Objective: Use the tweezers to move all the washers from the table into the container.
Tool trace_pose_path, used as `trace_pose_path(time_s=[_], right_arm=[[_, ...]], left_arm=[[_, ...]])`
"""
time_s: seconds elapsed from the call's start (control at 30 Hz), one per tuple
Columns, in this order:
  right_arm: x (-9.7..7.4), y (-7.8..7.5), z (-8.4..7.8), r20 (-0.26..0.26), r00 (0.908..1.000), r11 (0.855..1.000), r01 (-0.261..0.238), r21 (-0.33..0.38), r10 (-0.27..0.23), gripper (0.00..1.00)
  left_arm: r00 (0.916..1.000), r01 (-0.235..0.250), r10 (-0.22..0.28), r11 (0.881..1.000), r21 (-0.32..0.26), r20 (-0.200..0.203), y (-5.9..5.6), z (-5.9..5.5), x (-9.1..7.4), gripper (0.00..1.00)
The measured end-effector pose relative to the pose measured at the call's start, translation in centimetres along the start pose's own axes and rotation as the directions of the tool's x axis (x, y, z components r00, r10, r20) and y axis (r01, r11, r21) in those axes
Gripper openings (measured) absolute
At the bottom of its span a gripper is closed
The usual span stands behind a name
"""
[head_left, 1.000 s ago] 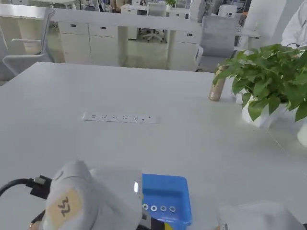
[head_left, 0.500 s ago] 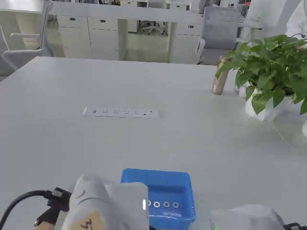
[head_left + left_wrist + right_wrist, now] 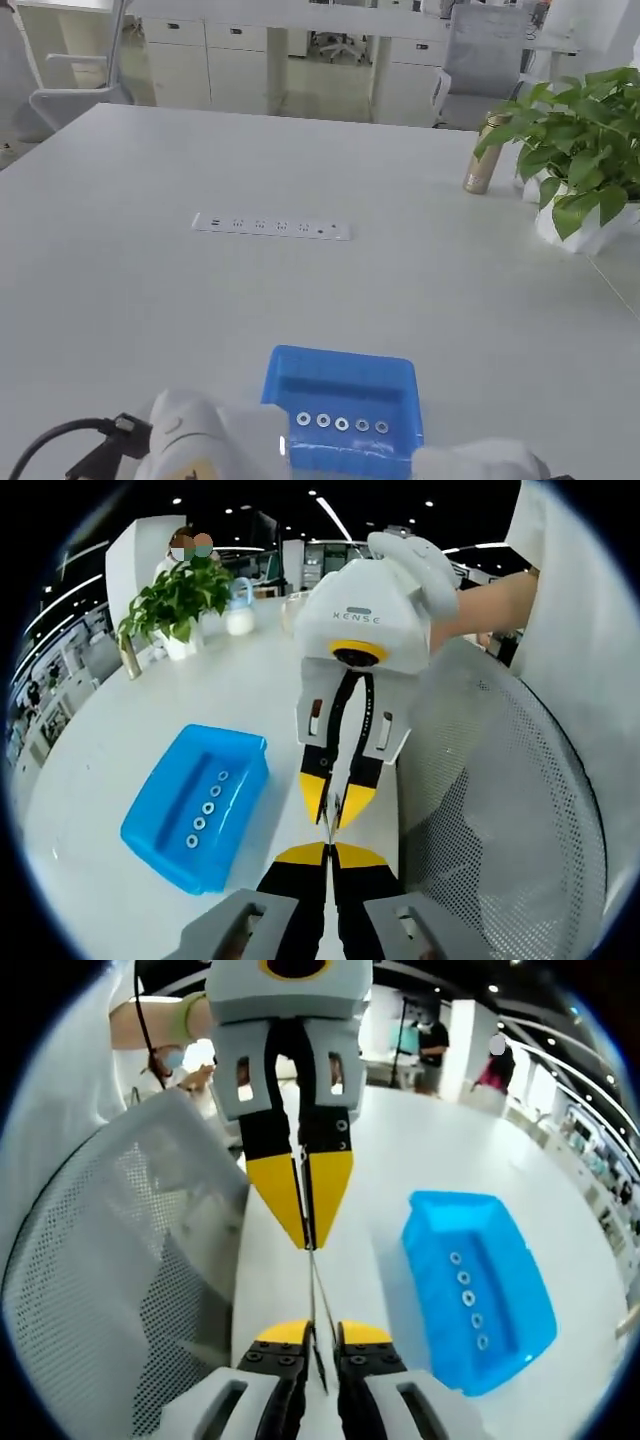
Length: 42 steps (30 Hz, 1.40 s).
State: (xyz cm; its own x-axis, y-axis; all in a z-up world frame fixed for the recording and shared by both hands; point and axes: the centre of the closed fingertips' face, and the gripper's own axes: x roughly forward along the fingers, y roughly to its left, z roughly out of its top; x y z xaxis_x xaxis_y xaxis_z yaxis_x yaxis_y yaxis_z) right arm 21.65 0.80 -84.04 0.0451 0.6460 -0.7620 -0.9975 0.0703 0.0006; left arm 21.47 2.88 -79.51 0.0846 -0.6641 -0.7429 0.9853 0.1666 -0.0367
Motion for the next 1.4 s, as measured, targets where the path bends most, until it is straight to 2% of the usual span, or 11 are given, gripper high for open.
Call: trace_pose_path(time_s=[0.1, 0.2, 0.3, 0.33, 0.47, 0.57, 0.73, 0.8, 0.93, 1.03, 1.4], right_arm=[[-1.9, -0.4, 0.2, 0.061, 0.9960, 0.993, 0.059, 0.101, -0.065, 0.17], [-4.8, -1.0, 0.0, 0.142, 0.9765, 0.967, 0.129, 0.218, -0.162, 0.26], [-7.6, -2.4, -1.0, 0.186, 0.9342, 0.914, 0.231, 0.334, -0.304, 0.36], [-8.8, -2.9, -1.4, 0.199, 0.9137, 0.888, 0.262, 0.377, -0.354, 0.39], [-11.5, -4.2, -2.6, 0.216, 0.8524, 0.813, 0.333, 0.478, -0.476, 0.49], [-12.6, -4.6, -2.9, 0.211, 0.8217, 0.775, 0.367, 0.515, -0.529, 0.53], [-13.6, -5.0, -3.3, 0.201, 0.7866, 0.731, 0.401, 0.553, -0.584, 0.58], [-14.1, -5.4, -3.5, 0.198, 0.7652, 0.705, 0.417, 0.573, -0.613, 0.61], [-14.7, -5.6, -3.8, 0.191, 0.7458, 0.680, 0.429, 0.594, -0.638, 0.63], [-14.9, -5.9, -3.9, 0.186, 0.7354, 0.664, 0.434, 0.609, -0.652, 0.64], [-15.3, -5.8, -3.6, 0.198, 0.7245, 0.659, 0.432, 0.616, -0.660, 0.66]], left_arm=[[0.9996, 0.010, -0.010, 1.000, -0.002, -0.028, 0.1, -0.8, 0.2, 0.00], [0.9977, 0.010, -0.009, 1.000, 0.007, -0.067, 0.3, -1.7, 0.3, 0.00], [0.9949, 0.027, -0.027, 1.000, -0.006, -0.097, 0.3, -2.4, 0.5, 0.00], [0.9926, 0.031, -0.030, 1.000, 0.004, -0.118, 0.3, -2.8, 0.7, 0.00], [0.9830, 0.041, -0.038, 0.999, 0.010, -0.180, 0.4, -3.7, 1.0, 0.00], [0.9741, 0.044, -0.044, 0.999, -0.004, -0.222, 0.4, -4.4, 1.3, 0.00], [0.9590, 0.048, -0.052, 0.999, -0.022, -0.278, 0.4, -5.5, 1.7, 0.00], [0.9527, 0.049, -0.053, 0.999, -0.019, -0.299, 0.3, -5.8, 1.8, 0.00], [0.9423, 0.055, -0.066, 0.998, -0.042, -0.328, 0.2, -6.0, 1.9, 0.00], [0.9227, 0.057, -0.055, 0.998, -0.007, -0.382, 0.3, -6.8, 2.0, 0.00], [0.8892, 0.070, -0.054, 0.997, 0.018, -0.454, 0.1, -7.7, 2.3, 0.00]])
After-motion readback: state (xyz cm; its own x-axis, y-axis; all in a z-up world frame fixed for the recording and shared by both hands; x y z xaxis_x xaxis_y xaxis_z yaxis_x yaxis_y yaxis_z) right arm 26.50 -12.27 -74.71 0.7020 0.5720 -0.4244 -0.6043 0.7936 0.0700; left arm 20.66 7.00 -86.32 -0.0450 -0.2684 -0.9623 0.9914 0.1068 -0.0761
